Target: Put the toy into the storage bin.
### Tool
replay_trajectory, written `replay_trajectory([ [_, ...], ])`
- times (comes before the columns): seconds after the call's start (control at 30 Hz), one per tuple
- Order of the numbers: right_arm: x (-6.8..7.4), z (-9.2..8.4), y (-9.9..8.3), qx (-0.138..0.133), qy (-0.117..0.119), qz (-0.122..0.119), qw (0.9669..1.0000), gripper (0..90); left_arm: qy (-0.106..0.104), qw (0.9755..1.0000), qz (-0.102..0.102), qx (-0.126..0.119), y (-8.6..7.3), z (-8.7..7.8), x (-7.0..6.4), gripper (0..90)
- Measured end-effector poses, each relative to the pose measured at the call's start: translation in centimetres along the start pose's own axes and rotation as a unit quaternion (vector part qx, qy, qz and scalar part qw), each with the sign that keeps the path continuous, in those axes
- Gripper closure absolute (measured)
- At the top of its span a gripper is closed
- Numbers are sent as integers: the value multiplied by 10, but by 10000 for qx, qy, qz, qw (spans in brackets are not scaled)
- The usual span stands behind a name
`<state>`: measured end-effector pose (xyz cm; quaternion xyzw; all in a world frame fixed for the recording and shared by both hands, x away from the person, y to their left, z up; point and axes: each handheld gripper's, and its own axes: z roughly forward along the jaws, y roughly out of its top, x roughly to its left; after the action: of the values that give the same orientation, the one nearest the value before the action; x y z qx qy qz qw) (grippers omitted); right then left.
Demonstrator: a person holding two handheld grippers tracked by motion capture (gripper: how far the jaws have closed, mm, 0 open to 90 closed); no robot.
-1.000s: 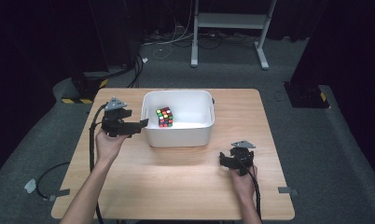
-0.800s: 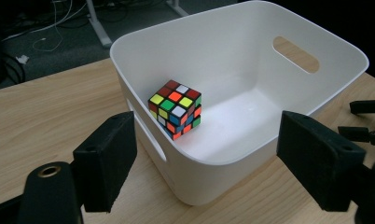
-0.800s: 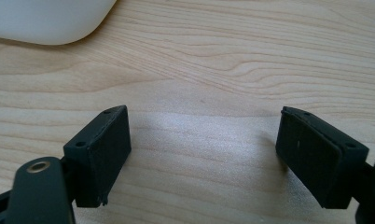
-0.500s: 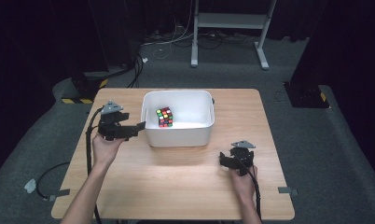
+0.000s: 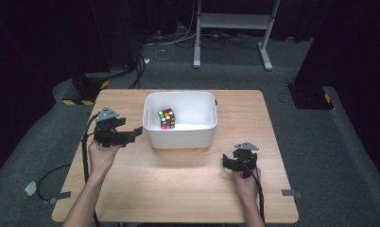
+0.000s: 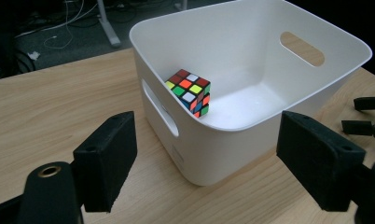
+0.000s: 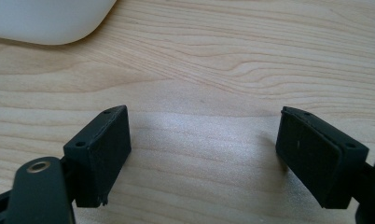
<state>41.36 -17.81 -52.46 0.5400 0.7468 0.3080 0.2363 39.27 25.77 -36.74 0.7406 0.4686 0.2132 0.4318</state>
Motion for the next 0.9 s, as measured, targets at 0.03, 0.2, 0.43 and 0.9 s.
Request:
replay_trajectory([
  [0.03,0,0,0,-1,1,-4,10000,176,-1,10000,-12,-3,-1,0,0,203],
  [0.2,0,0,0,-2,0,-7,10000,176,-23,9999,-112,-32,-6,-3,3,203],
  [0.43,0,0,0,-1,1,-4,10000,176,-43,9998,-207,-36,-14,-6,5,203],
  [0.9,0,0,0,-1,0,-7,10000,176,-63,9992,-390,-48,-29,-10,8,203],
])
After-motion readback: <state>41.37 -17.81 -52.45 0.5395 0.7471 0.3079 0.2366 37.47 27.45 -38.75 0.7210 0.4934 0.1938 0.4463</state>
